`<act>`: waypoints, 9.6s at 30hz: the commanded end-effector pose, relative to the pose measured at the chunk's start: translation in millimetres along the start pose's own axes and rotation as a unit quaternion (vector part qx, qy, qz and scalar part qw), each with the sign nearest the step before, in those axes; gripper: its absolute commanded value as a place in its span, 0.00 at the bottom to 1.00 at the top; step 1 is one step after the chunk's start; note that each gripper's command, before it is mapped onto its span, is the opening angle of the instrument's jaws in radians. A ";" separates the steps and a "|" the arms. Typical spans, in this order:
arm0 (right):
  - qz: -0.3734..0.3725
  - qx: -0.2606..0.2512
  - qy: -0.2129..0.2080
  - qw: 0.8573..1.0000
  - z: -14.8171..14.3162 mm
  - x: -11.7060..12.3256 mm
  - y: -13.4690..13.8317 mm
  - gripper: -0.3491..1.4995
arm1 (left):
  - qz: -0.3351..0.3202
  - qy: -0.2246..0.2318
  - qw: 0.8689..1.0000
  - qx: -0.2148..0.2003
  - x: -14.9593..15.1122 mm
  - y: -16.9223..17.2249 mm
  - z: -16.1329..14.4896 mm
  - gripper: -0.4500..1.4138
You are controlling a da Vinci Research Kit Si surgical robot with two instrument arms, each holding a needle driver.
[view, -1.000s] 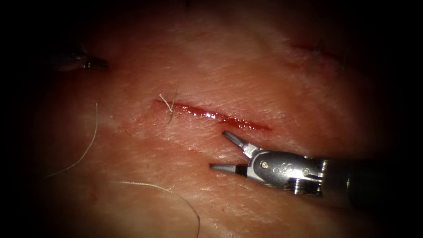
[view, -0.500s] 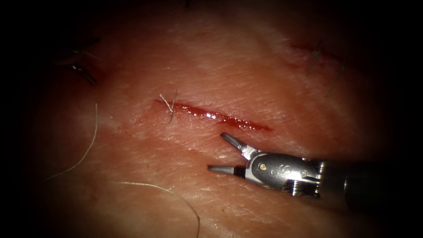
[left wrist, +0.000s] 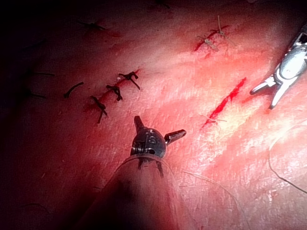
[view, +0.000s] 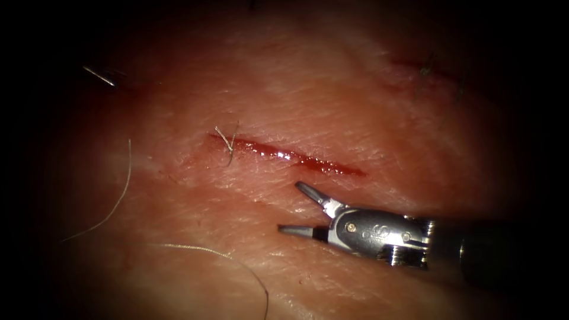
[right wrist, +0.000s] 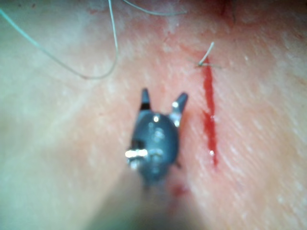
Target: Wound Closure
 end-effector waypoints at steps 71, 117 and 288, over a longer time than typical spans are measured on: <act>0.012 -0.013 0.002 1.000 -2.0 -1.7 -0.7 0.90 | 0.147 -0.169 0.973 -0.050 13.1 -5.2 29.4 0.00; 0.014 0.000 0.001 1.000 0.3 -2.3 -2.5 0.91 | 0.025 -0.091 0.995 -0.028 10.8 -4.7 18.6 0.89; -0.004 0.073 -0.075 0.994 -7.9 -0.8 -5.3 0.88 | -0.002 -0.095 0.993 -0.074 6.8 8.9 14.3 0.88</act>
